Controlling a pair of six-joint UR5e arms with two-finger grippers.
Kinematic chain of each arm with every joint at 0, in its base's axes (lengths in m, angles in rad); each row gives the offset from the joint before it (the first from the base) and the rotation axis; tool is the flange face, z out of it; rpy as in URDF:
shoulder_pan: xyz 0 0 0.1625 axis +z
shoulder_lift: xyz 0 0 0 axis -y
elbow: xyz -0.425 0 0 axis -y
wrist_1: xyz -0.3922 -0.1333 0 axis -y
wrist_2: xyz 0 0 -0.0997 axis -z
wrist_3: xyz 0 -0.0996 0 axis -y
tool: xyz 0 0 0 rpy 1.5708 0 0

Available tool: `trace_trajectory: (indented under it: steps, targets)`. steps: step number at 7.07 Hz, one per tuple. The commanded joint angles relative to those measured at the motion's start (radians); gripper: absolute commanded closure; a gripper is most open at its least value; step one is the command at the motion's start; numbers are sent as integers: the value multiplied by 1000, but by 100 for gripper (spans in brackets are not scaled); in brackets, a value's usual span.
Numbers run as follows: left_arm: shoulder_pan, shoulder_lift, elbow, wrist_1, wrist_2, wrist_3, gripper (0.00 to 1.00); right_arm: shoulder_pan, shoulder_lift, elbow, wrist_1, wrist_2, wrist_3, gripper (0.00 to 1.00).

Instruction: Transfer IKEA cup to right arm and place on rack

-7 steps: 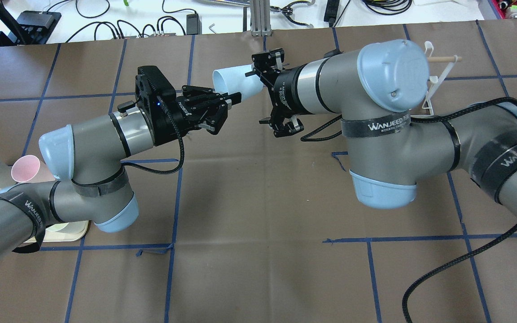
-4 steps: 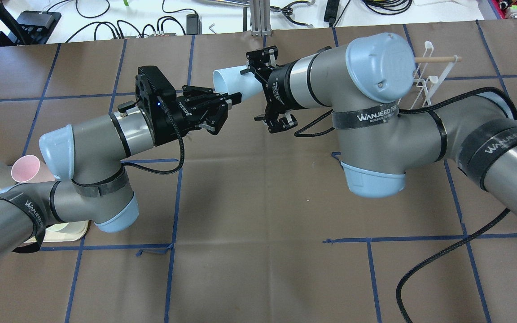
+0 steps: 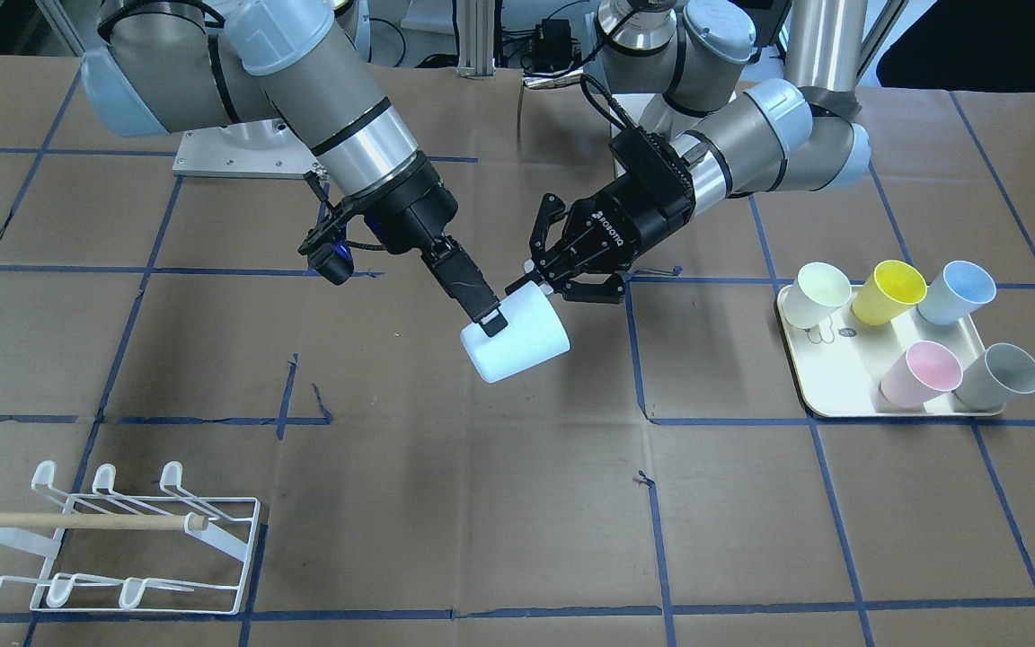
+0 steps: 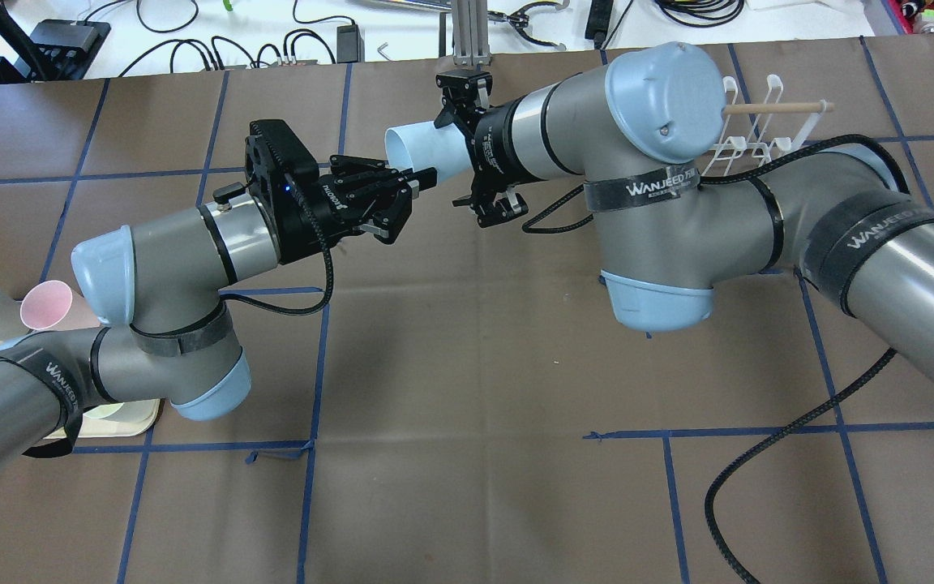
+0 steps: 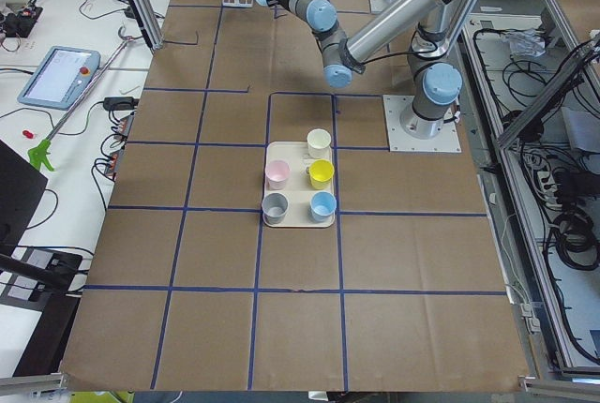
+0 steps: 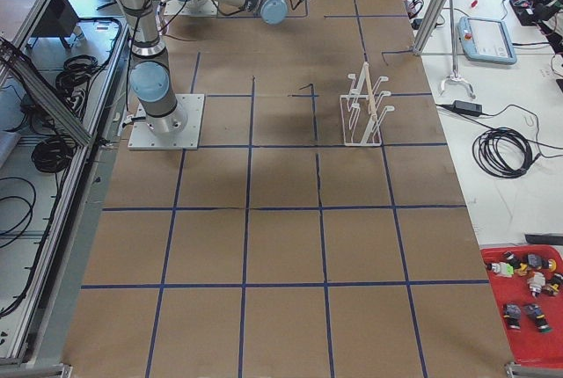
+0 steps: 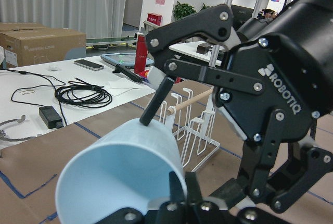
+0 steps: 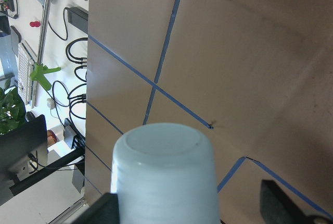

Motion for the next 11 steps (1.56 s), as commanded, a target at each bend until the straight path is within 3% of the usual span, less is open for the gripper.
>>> trace_trajectory:
  steps: [1,9,10,11]
  targets:
    - [0,-1,1,3,1,-13,100,-1,-2,-9,2,-5,0,1]
    - [0,-1,1,3,1,-15,100,0,46,-48,0,-3,-1,1]
    - [0,-1,1,3,1,-15,100,0,46,-48,0,-5,0,4]
    - [0,-1,0,3,1,-15,100,0,44,-48,2,1,-1,19]
